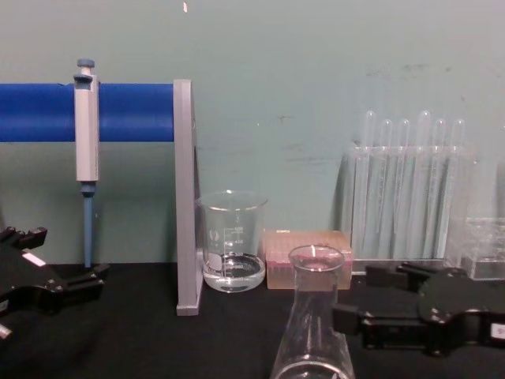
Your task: Grasp the erlenmeyer flask with one hand, shake it three times, then place it back.
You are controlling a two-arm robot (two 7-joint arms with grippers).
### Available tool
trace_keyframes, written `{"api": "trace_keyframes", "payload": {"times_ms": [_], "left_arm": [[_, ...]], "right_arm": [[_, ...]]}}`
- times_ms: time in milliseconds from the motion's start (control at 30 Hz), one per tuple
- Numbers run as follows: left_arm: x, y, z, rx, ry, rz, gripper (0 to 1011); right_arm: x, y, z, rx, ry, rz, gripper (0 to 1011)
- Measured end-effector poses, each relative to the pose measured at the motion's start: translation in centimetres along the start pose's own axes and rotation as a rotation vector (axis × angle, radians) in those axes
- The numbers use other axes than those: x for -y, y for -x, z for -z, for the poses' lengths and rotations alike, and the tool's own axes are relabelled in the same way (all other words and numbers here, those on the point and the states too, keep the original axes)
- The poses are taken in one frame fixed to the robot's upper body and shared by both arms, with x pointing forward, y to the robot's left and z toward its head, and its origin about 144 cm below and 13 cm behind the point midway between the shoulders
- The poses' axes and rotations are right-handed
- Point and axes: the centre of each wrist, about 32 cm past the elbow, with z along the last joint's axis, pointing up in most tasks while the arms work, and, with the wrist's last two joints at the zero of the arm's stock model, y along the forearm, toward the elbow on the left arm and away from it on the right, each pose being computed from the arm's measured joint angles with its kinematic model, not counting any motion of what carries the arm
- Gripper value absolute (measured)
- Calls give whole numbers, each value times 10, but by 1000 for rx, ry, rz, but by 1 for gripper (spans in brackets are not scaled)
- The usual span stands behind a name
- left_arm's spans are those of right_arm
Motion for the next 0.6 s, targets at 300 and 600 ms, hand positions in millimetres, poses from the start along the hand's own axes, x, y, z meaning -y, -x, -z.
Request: {"api": "trace_keyframes", "payload": {"times_ms": [300, 600], "left_arm": [[0, 0, 0, 0, 0, 0, 1001], [0, 0, 0, 0, 0, 0, 1001]], "right_arm": [[-13, -6, 1, -4, -7, -17, 1000], [-22, -10, 2, -5, -17, -28, 1000]]}}
